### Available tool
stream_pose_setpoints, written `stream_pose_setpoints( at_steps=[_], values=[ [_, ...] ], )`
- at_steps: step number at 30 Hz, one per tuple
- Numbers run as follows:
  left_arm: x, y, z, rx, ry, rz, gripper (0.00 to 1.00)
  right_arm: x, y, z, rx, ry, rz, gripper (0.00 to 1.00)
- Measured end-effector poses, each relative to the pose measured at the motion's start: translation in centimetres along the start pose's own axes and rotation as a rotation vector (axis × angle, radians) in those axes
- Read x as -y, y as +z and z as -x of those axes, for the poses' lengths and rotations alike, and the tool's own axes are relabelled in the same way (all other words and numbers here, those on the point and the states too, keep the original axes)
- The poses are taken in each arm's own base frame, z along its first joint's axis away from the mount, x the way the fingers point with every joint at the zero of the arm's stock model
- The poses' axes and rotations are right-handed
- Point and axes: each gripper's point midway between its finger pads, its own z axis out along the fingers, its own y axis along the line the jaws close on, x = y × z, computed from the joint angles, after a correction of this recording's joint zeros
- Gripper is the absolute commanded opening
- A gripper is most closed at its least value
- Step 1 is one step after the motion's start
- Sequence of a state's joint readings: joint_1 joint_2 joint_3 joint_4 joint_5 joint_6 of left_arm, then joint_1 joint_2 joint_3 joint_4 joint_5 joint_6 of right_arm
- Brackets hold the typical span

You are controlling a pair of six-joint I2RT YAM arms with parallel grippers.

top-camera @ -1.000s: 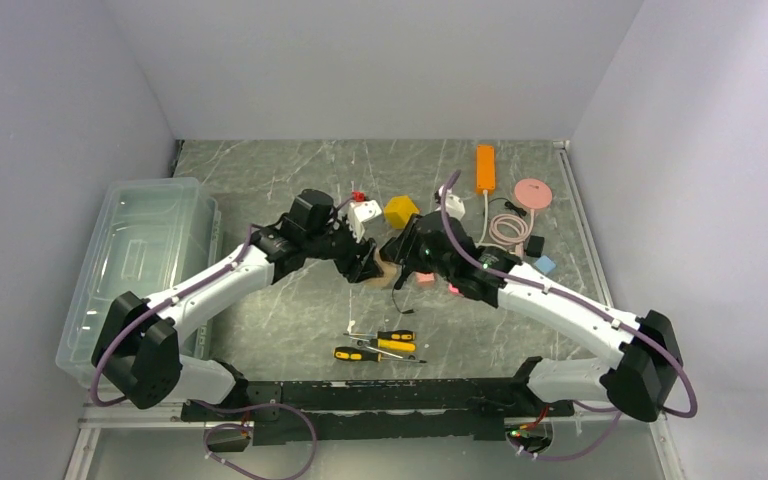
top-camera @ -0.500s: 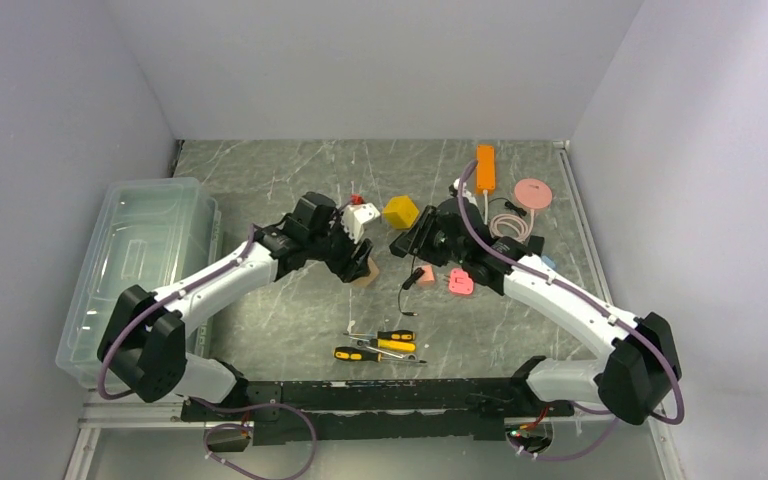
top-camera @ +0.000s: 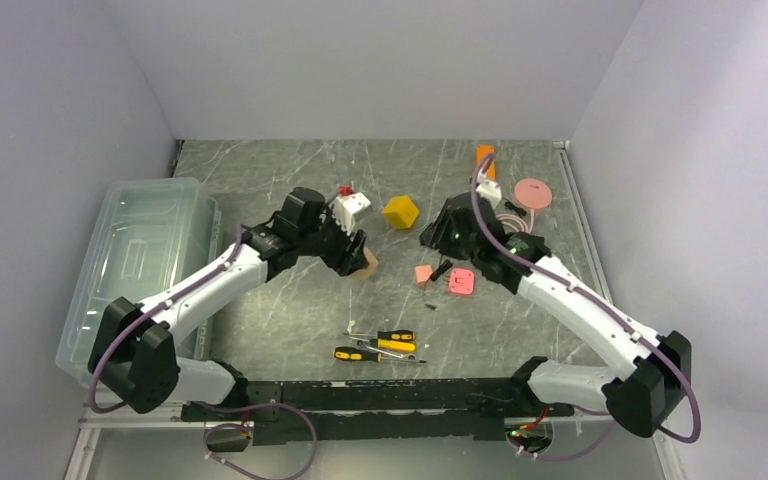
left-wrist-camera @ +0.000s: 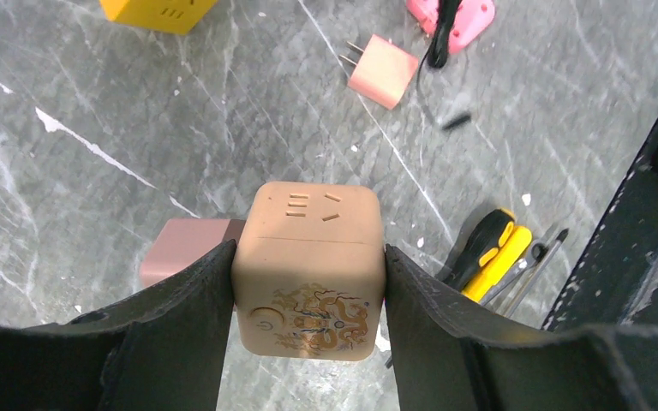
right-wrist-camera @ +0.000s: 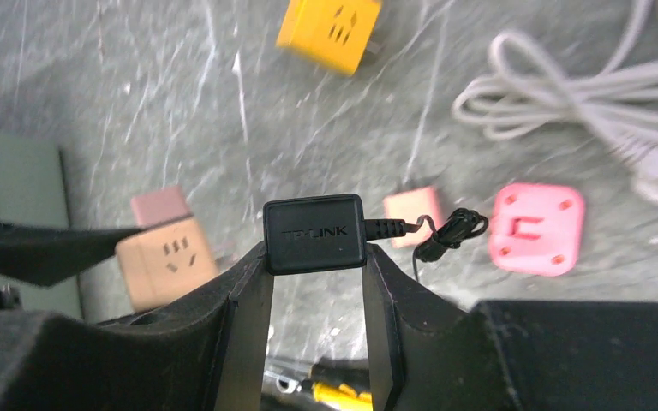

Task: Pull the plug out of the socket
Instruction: Remove the plug from the socket, then place the plug at the center of the board.

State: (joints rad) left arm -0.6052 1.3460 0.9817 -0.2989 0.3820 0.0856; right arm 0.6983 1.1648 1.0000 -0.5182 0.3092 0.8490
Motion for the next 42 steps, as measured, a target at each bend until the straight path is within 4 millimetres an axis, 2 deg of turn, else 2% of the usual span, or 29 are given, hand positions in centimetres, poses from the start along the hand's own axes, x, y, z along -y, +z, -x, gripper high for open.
stream_pose_setpoints(
  at_steps=[2,5,8,11,15,19,21,25,27,31,34,38,42],
  values=[
    [-0.5,-0.3,0.3,0.018,-0.041,0.004,0.0,0.9,-0.3,2.4,0.036,-0.004,-0.034,0.0],
    [-2.4,-1.0,0.4,0.039,-0.16,0.021,0.0,3.0,-0.4,6.0,0.097,0.005,-0.095,0.0],
    [-4.3,-1.6,1.1,0.084,-0.257,0.035,0.0,5.1,0.5,7.1,0.096,0.003,-0.149,0.0],
    [-5.2,-2.1,1.6,0.12,-0.329,0.027,0.0,6.9,2.7,6.0,0.022,0.004,-0.18,0.0],
    [-4.8,-2.1,2.0,0.135,-0.376,-0.021,0.0,9.2,5.9,2.6,-0.115,0.007,-0.218,0.0],
    [-4.3,-2.0,2.0,0.13,-0.382,-0.055,0.0,10.5,7.7,0.1,-0.206,-0.003,-0.251,0.04],
    [-4.2,-2.0,1.8,0.122,-0.38,-0.055,0.0,10.9,8.5,-0.6,-0.234,-0.006,-0.262,0.11],
    [-4.3,-1.9,1.6,0.116,-0.354,-0.048,0.0,11.9,9.7,-2.0,-0.284,-0.012,-0.294,0.35],
    [-4.3,-2.0,1.6,0.117,-0.352,-0.048,0.0,12.3,10.1,-2.6,-0.302,-0.015,-0.305,0.43],
    [-4.2,-2.0,1.6,0.116,-0.355,-0.053,0.0,12.6,10.6,-3.0,-0.32,-0.017,-0.311,0.68],
    [-4.2,-1.8,1.5,0.112,-0.374,-0.053,0.0,12.8,10.7,-3.0,-0.323,-0.02,-0.313,0.79],
    [-4.5,-1.4,1.2,0.089,-0.479,-0.036,0.0,12.1,10.3,-2.4,-0.308,-0.028,-0.278,0.85],
    [-4.6,-0.9,0.9,0.084,-0.648,-0.008,0.0,9.8,8.3,-0.3,-0.244,-0.04,-0.174,0.85]
  ],
)
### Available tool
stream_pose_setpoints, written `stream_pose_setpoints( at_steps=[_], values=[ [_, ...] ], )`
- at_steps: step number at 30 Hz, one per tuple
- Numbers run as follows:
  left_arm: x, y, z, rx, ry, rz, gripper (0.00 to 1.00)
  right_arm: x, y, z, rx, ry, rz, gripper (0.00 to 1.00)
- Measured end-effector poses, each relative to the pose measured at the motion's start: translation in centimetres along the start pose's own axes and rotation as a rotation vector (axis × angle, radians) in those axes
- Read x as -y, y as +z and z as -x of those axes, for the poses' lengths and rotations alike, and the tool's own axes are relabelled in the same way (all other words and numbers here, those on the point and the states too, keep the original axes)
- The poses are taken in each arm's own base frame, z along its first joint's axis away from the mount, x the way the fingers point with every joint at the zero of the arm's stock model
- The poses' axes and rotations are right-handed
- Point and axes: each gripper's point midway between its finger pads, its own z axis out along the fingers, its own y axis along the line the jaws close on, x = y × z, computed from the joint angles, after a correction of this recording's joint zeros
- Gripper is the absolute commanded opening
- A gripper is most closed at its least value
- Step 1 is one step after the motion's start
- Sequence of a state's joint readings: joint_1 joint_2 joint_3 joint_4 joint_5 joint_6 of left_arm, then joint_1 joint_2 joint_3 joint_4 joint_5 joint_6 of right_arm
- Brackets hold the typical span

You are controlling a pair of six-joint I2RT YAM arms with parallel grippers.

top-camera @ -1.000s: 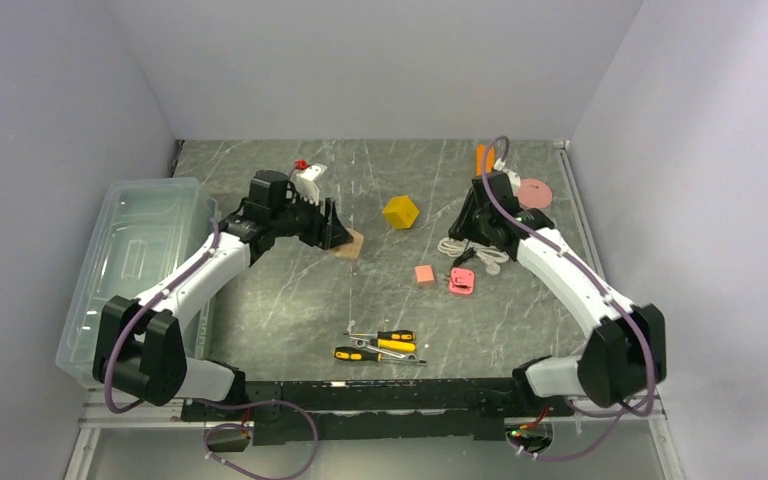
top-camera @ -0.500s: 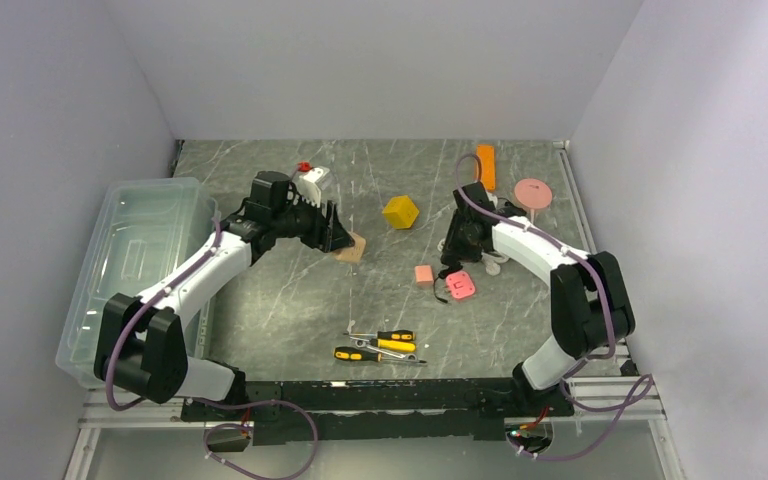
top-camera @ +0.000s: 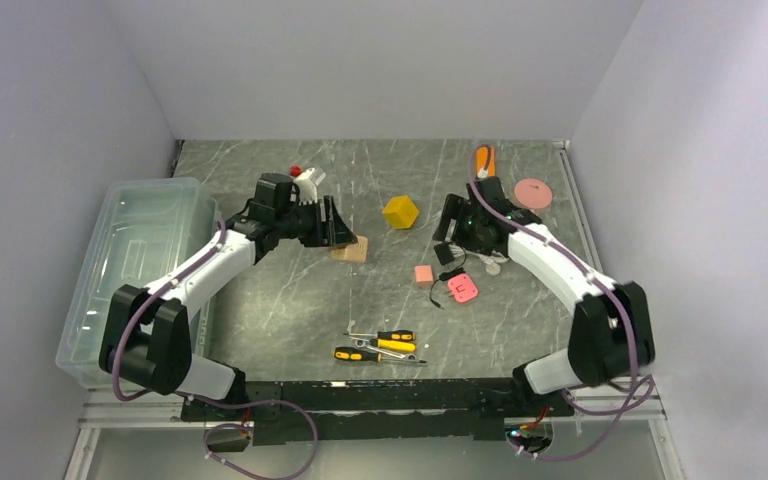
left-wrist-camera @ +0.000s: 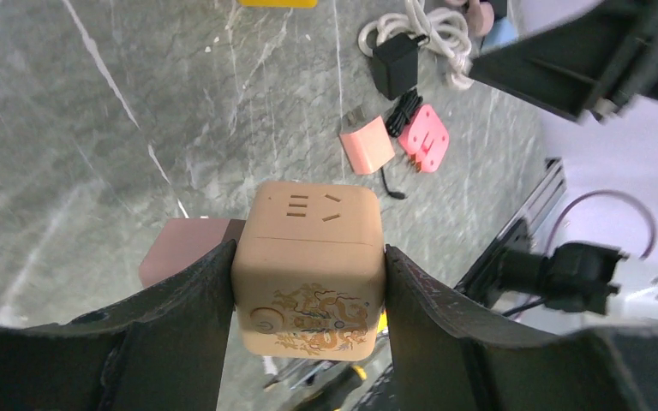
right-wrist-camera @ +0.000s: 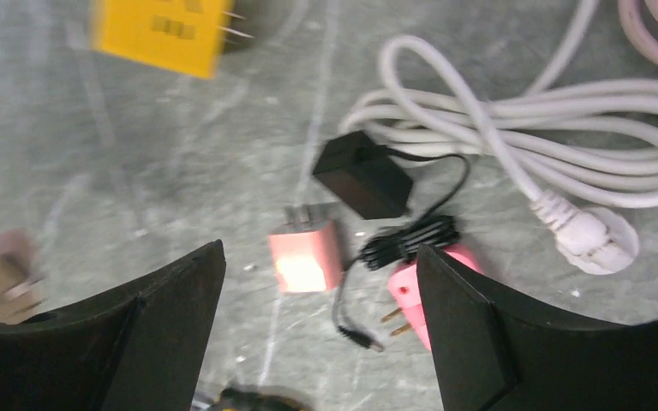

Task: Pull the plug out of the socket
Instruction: Place the plug at the center of the board, then place the socket at the center of the board.

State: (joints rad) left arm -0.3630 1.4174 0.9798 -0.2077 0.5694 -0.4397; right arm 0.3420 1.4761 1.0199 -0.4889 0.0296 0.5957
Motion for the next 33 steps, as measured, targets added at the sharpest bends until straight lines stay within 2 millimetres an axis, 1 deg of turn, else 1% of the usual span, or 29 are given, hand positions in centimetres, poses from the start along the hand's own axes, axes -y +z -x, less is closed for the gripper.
stream_pose_setpoints(
  at_steps=[4,5,6,9,12,14,16,19,22,27,30,33],
  values=[
    [-0.2,0.3,0.1,0.025,-0.159,0.029,0.0,-3.3,-4.1,1.6,0.098,-0.009,0.179,0.85],
    [-0.2,0.4,0.2,0.035,-0.205,0.032,0.0,-4.4,-5.1,1.8,0.12,-0.014,0.231,0.86],
    [-0.2,0.4,0.3,0.041,-0.23,0.032,0.0,-5.2,-5.7,1.7,0.126,-0.023,0.264,0.86],
    [-0.1,0.8,0.5,0.072,-0.359,0.026,0.0,-8.5,-7.3,0.1,0.133,-0.077,0.363,0.86],
    [0.1,1.1,0.4,0.098,-0.489,0.002,0.0,-12.5,-8.7,-2.6,0.115,-0.157,0.472,0.86],
    [0.1,1.2,0.1,0.112,-0.582,-0.017,0.0,-14.4,-9.4,-4.1,0.118,-0.198,0.523,0.86],
    [0.2,1.1,-0.2,0.124,-0.655,-0.03,0.0,-15.7,-9.8,-5.1,0.132,-0.221,0.551,0.87],
    [0.4,0.6,-0.2,0.158,-0.754,-0.05,0.0,-16.9,-10.1,-5.9,0.17,-0.231,0.565,0.87],
    [0.8,-0.1,0.3,0.2,-0.813,-0.067,0.0,-17.5,-9.7,-6.1,0.201,-0.219,0.568,0.87],
    [1.8,-1.0,1.8,0.247,-0.867,-0.106,0.0,-18.6,-8.2,-6.4,0.232,-0.231,0.555,0.87],
    [1.9,-1.1,1.9,0.253,-0.896,-0.112,0.0,-19.3,-7.3,-7.0,0.235,-0.259,0.539,0.87],
    [1.8,-1.2,1.7,0.253,-0.919,-0.108,0.0,-20.1,-6.5,-7.2,0.237,-0.275,0.524,0.86]
  ],
)
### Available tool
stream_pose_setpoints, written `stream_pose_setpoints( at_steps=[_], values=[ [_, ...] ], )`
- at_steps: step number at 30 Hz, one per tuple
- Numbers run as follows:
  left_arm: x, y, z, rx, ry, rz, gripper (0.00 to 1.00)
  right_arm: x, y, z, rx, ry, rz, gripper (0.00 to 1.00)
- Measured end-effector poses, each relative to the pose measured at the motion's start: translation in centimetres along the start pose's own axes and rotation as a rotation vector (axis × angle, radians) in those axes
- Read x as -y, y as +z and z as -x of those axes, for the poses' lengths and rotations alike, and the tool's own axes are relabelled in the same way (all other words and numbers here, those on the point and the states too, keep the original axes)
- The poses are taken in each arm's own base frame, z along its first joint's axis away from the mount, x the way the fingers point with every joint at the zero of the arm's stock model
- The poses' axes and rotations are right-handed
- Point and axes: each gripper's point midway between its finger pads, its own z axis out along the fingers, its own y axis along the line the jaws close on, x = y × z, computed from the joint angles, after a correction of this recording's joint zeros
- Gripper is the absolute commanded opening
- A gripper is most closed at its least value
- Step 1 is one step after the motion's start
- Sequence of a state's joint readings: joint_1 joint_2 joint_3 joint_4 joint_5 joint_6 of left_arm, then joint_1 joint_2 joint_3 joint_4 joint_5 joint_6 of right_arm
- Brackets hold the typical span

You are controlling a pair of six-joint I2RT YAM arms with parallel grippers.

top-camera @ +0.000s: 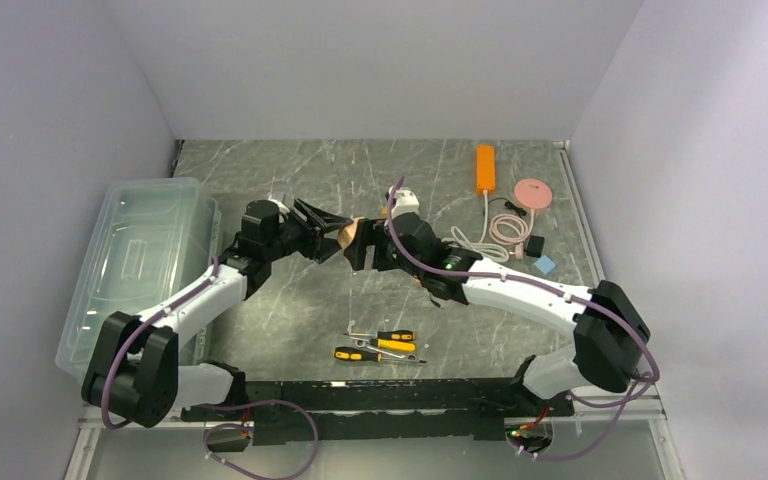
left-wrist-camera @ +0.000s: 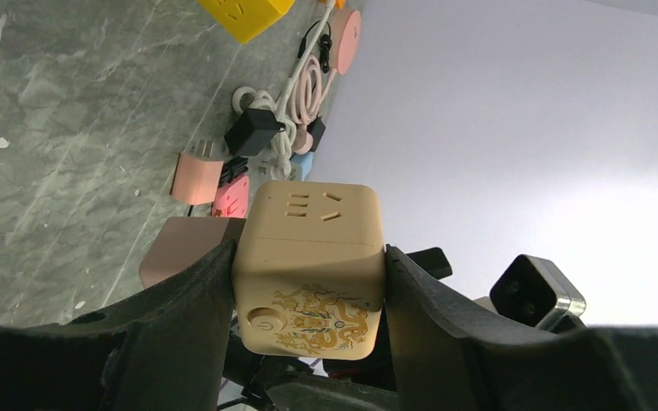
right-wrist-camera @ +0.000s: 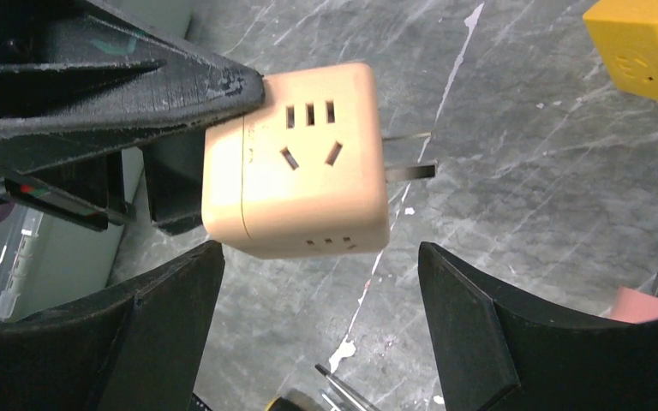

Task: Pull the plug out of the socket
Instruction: Place the socket at the center of the board.

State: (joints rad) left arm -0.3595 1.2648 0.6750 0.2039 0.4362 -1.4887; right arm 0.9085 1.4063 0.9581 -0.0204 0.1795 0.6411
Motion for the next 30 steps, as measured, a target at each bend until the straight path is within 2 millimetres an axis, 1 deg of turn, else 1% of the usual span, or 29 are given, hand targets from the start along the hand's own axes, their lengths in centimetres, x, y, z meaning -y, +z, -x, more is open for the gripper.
stream_pose_setpoints(
  at_steps=[3,7,9,10,11,12,13,16,17,18,21,23,27,28,29,30],
  values=[
    [0.0,0.0,0.0,0.0,-0.014,0.0,0.0,-0.1,0.7,0.2,0.012,-0.008,-0.009,0.84],
    [-0.2,-0.1,-0.1,0.0,-0.037,-0.004,0.0,-0.2,1.4,0.5,0.025,-0.014,-0.017,0.73],
    [-0.4,-0.2,-0.1,0.0,-0.047,-0.001,0.0,-0.3,1.7,0.5,0.029,-0.021,-0.017,0.59],
    [-0.6,-0.2,-0.1,0.001,-0.05,0.001,0.0,-0.4,1.8,0.5,0.032,-0.025,-0.015,0.5],
    [-0.6,-0.1,-0.1,0.003,-0.052,0.004,0.03,-0.4,1.8,0.5,0.036,-0.038,-0.018,0.44],
    [-0.7,-0.1,-0.1,0.003,-0.054,0.008,0.1,-0.3,1.8,0.5,0.039,-0.051,-0.023,0.38],
    [-0.7,-0.1,-0.1,0.001,-0.054,0.007,0.21,-0.3,1.8,0.5,0.041,-0.057,-0.026,0.34],
    [-0.6,-0.2,-0.2,-0.002,-0.043,0.002,0.7,-0.3,1.8,0.5,0.042,-0.069,-0.028,0.27],
    [-0.6,-0.2,-0.2,-0.004,-0.035,0.001,0.8,-0.3,1.7,0.5,0.04,-0.074,-0.029,0.26],
    [-0.7,-0.2,-0.3,-0.009,-0.021,-0.001,0.88,-0.3,1.6,0.5,0.033,-0.081,-0.03,0.26],
    [-1.6,-0.4,-0.7,-0.036,0.039,0.028,0.95,0.6,1.0,0.7,-0.008,-0.123,-0.064,0.2],
    [-2.4,-0.5,-0.7,-0.043,0.08,0.061,0.98,1.6,0.6,0.8,-0.054,-0.141,-0.089,0.2],
    [-3.9,-1.3,0.1,-0.025,0.18,0.143,1.0,4.4,-1.0,1.4,-0.184,-0.15,-0.149,0.2],
    [-4.1,-1.7,0.4,-0.012,0.214,0.165,1.0,4.8,-1.4,1.5,-0.21,-0.15,-0.156,0.2],
    [-4.2,-2.1,0.8,0.001,0.252,0.184,1.0,5.3,-1.9,1.6,-0.242,-0.151,-0.171,0.2],
    [-3.9,-2.6,1.1,0.015,0.301,0.195,1.0,5.6,-2.4,1.6,-0.284,-0.155,-0.182,0.2]
  ],
)
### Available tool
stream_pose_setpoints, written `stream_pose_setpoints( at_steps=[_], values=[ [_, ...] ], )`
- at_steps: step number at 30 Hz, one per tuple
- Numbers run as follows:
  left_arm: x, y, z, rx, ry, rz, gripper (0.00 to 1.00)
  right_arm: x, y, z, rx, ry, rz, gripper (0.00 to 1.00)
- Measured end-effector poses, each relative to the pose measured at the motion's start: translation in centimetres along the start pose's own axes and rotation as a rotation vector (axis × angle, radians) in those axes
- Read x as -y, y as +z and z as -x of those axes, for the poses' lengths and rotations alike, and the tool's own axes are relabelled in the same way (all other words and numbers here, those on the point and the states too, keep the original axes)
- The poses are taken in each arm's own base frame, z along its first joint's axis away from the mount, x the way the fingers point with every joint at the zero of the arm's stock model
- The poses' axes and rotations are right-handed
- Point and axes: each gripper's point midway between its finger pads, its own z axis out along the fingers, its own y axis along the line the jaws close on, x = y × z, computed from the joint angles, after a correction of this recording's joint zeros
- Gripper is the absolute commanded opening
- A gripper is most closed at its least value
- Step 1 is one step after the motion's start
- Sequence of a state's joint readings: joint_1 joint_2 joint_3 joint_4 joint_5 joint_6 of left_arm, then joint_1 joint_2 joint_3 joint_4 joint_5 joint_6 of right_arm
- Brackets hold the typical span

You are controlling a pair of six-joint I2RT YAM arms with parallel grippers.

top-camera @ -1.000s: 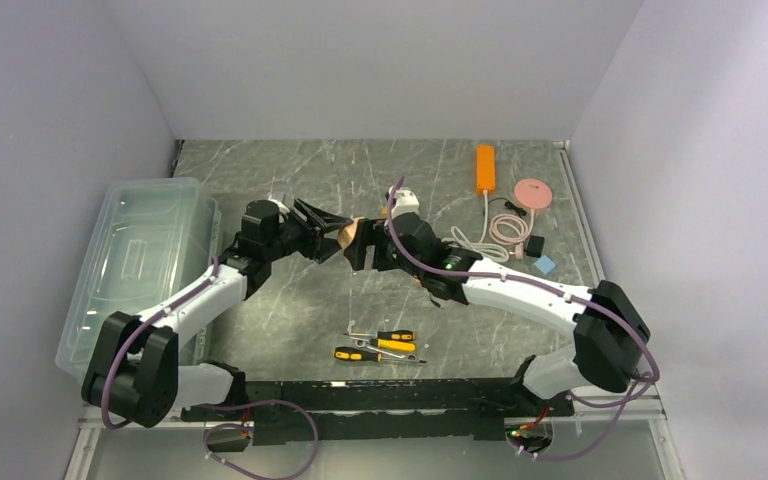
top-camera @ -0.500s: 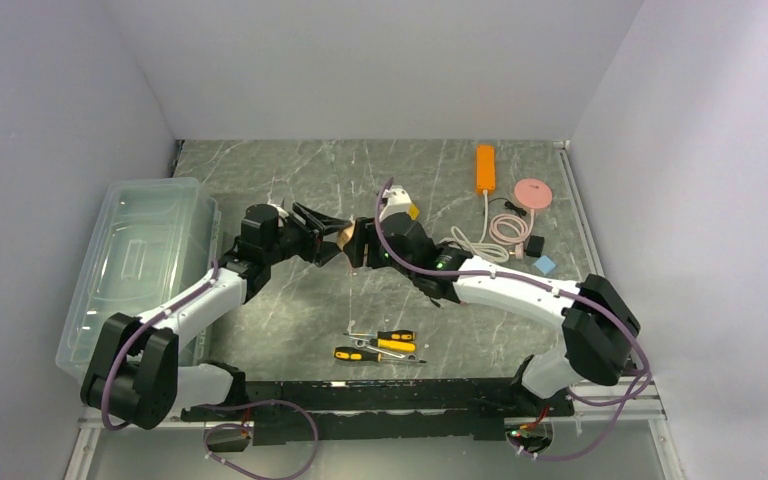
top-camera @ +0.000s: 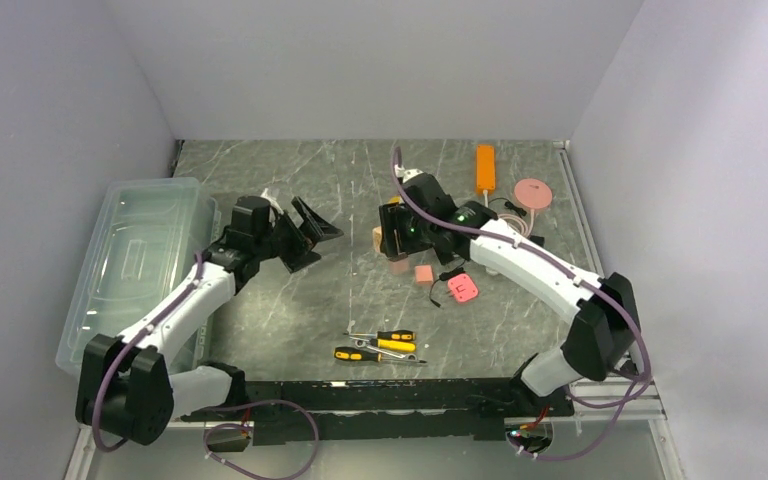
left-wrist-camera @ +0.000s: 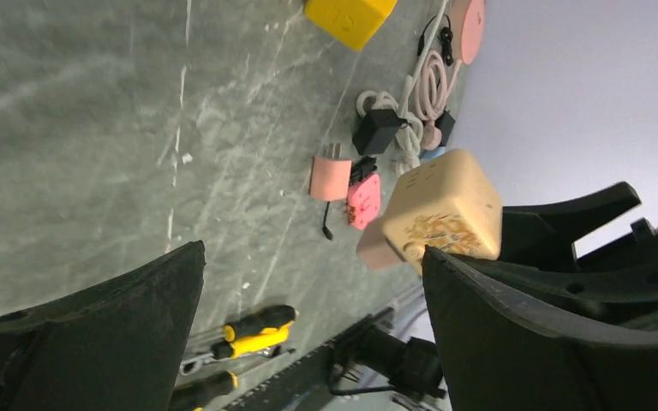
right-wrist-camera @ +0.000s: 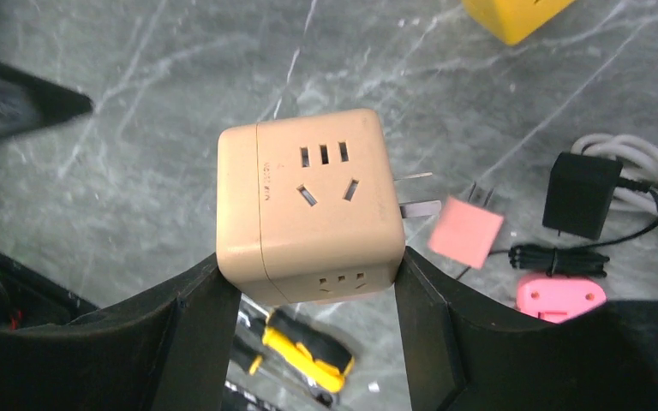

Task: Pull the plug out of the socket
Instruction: Place the socket at the center of the board.

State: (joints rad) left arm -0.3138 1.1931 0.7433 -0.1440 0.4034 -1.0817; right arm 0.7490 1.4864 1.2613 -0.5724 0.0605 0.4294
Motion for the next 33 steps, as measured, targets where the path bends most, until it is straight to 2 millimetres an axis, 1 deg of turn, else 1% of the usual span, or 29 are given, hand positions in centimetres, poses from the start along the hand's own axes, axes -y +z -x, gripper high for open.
stream_pose_setpoints(
  at_steps=[3,7,10,13,14,17,19,22,25,30,33],
  values=[
    [0.8,-1.1,1.2,0.041,0.115,0.016,1.0,0.0,-0.2,-1.0,-0.101,-0.024,-0.004,0.2],
    [1.7,-2.2,2.0,0.066,0.237,0.019,0.99,0.2,1.0,-4.0,-0.27,-0.045,-0.026,0.23],
    [0.9,-2.4,1.7,0.051,0.286,0.044,0.99,0.8,2.4,-6.8,-0.413,-0.046,-0.051,0.26],
    [0.1,-2.4,1.3,0.032,0.31,0.066,0.99,1.1,4.0,-8.5,-0.51,-0.041,-0.077,0.36],
    [-0.1,-2.4,1.2,0.029,0.315,0.07,0.99,1.2,4.4,-8.7,-0.525,-0.041,-0.083,0.39],
    [-0.7,-2.5,0.8,0.021,0.325,0.077,0.99,1.3,5.2,-8.9,-0.553,-0.043,-0.099,0.51],
    [-1.1,-2.6,0.6,0.017,0.33,0.081,0.99,1.1,5.7,-8.4,-0.547,-0.044,-0.103,0.61],
    [-1.6,-2.7,0.2,0.011,0.328,0.087,0.99,0.9,6.3,-8.0,-0.533,-0.041,-0.101,0.71],
    [-2.1,-2.7,-0.1,0.004,0.324,0.095,0.99,0.8,7.0,-8.0,-0.53,-0.032,-0.102,0.81],
    [-2.5,-2.9,-0.4,0.0,0.322,0.098,0.99,0.6,8.2,-8.0,-0.515,-0.02,-0.097,0.88],
    [-2.5,-2.9,-0.4,0.001,0.322,0.098,0.99,0.4,8.5,-7.7,-0.5,-0.013,-0.093,0.92]
  ],
)
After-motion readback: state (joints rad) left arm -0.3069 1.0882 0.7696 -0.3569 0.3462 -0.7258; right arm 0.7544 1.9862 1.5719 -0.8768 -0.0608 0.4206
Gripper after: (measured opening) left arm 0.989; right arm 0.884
